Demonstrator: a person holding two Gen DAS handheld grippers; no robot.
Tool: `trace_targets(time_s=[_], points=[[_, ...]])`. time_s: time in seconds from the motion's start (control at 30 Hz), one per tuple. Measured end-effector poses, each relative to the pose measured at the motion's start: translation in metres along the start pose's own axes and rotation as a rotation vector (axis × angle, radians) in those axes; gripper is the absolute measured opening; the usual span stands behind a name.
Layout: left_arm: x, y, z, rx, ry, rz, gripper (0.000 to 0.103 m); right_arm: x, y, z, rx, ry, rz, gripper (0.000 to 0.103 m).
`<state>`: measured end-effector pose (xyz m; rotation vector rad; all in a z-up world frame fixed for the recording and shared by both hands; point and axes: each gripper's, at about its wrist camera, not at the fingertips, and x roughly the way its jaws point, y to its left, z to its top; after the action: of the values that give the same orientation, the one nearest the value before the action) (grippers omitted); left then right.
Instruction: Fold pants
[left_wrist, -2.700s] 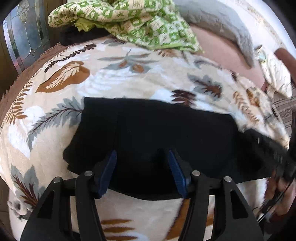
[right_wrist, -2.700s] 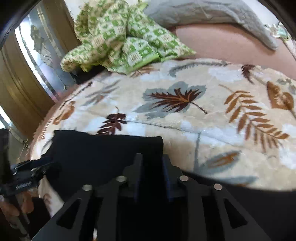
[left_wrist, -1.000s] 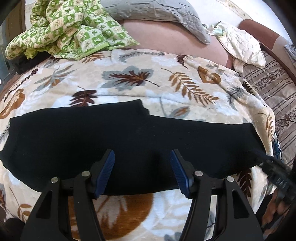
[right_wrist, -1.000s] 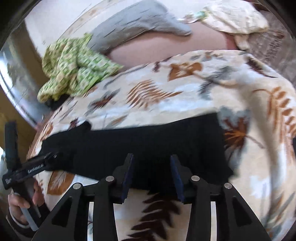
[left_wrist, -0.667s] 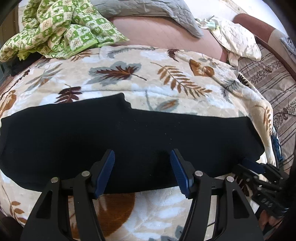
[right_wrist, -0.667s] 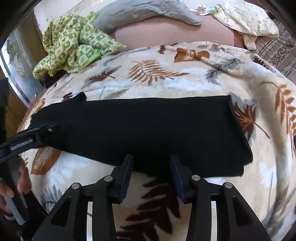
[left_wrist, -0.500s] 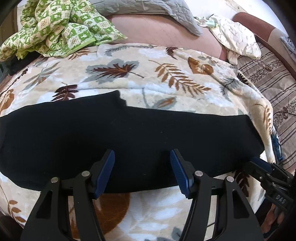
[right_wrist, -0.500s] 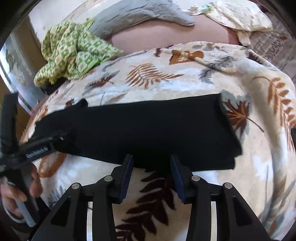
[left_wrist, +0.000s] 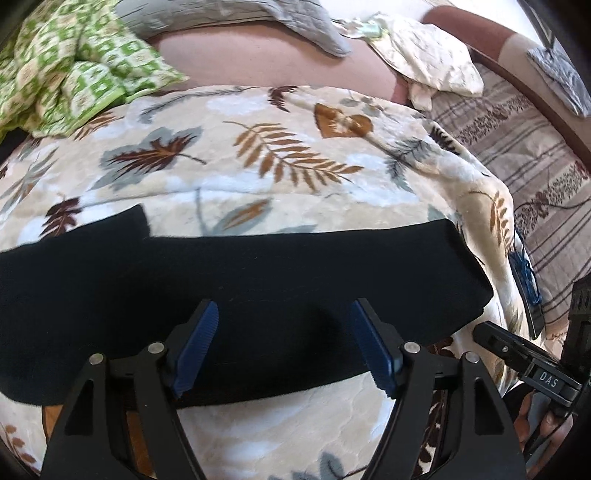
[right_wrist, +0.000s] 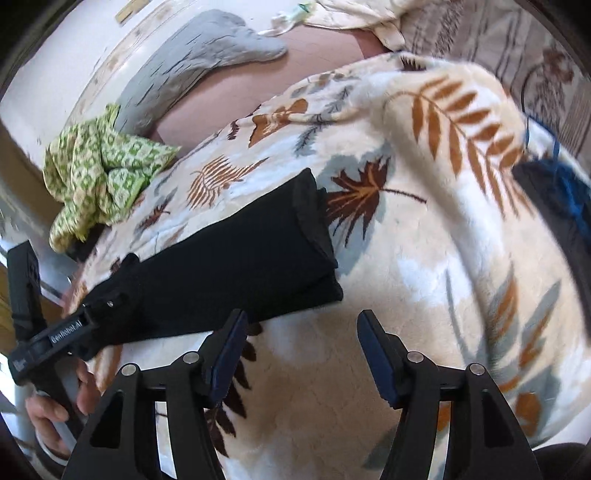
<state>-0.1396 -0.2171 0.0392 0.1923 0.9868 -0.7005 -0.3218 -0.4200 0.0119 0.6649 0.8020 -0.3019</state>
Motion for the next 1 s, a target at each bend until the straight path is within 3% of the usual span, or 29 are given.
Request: trace_targets(time_s=[0.2,0.57,0.73,0.87,1.0], points=[[0.003,-0.005,0.007,0.011,0.0,0.006,0.074,0.009,0.009,0.003,-0.023,0.003,0.026,0.063],[0.003,0.004,0.006,-0.009,-0.006,0.01,0.074,0.017,0.015,0.007,-0.035,0.003,-0.001,0.068],[0.012,-0.005,0.016,0.021,0.02,-0.053,0.076,0.017,0.017,0.006,-0.03,0.008,0.006,0.072],[0.031,-0.026,0.035,0.058,0.077,-0.17,0.083,0.016,0.015,0.004,-0.025,0.005,0.012,0.072],[0.048,-0.057,0.052,0.169,0.112,-0.217,0.083,0.017,0.012,0.002,-0.021,-0.007,0.034,0.073]])
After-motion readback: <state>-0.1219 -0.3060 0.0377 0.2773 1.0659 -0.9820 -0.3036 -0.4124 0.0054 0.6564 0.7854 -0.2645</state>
